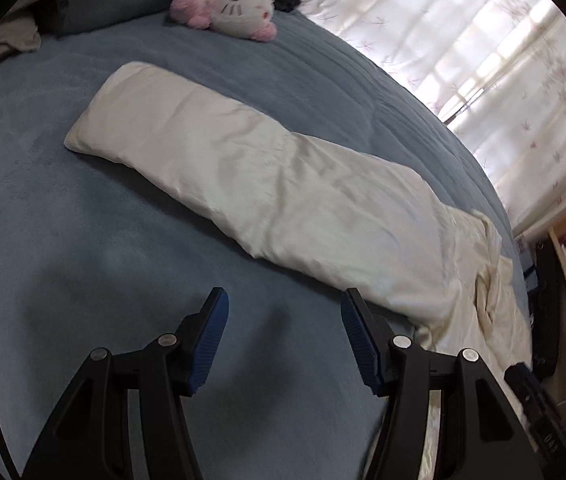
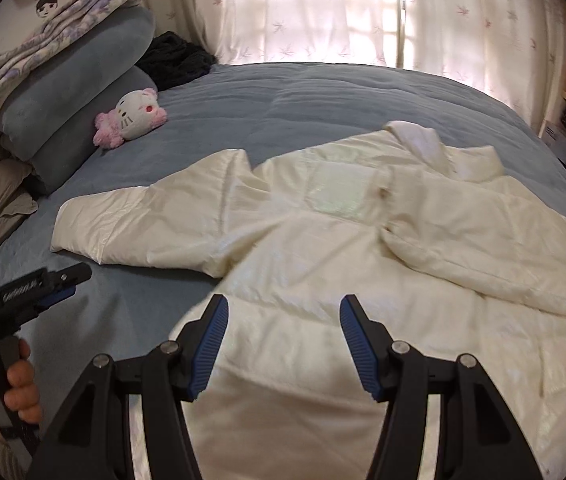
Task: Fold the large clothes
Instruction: 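Grasp the other sleeve with the left gripper and fold it across the chest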
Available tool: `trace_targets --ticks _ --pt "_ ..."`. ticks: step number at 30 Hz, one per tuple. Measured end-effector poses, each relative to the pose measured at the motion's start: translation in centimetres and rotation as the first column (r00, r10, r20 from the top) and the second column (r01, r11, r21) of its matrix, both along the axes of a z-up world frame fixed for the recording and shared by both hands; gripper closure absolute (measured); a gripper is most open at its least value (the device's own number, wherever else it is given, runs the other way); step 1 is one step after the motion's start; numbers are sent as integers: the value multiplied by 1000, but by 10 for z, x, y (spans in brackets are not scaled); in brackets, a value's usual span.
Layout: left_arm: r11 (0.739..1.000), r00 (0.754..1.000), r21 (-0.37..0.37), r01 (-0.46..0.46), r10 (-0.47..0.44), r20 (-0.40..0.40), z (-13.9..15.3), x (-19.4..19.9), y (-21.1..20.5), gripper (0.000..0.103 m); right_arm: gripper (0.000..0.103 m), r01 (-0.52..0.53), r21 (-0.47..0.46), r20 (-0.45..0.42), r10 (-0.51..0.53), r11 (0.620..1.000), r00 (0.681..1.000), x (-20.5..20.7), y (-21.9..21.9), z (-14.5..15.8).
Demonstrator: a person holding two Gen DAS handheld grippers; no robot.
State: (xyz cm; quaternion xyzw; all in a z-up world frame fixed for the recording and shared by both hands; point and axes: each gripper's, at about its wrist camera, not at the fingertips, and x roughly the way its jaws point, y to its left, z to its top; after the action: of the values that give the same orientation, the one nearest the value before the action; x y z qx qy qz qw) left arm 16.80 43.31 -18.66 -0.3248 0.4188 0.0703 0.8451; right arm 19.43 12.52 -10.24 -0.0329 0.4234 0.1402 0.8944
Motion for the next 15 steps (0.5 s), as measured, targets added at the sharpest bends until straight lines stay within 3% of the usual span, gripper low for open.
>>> trace_targets --ticks 4,11,15 --pt "996 1000 -82 -27 26 -16 -19 23 33 46 45 -12 -19 13 12 1000 1000 17 15 -9" --pt "987 999 -154 -36 31 -31 -43 55 67 46 45 25 -69 43 -22 997 999 58 34 -22" --pt "982 999 -184 -47 46 -8 -46 65 82 46 45 37 -48 16 -36 998 999 70 38 -29"
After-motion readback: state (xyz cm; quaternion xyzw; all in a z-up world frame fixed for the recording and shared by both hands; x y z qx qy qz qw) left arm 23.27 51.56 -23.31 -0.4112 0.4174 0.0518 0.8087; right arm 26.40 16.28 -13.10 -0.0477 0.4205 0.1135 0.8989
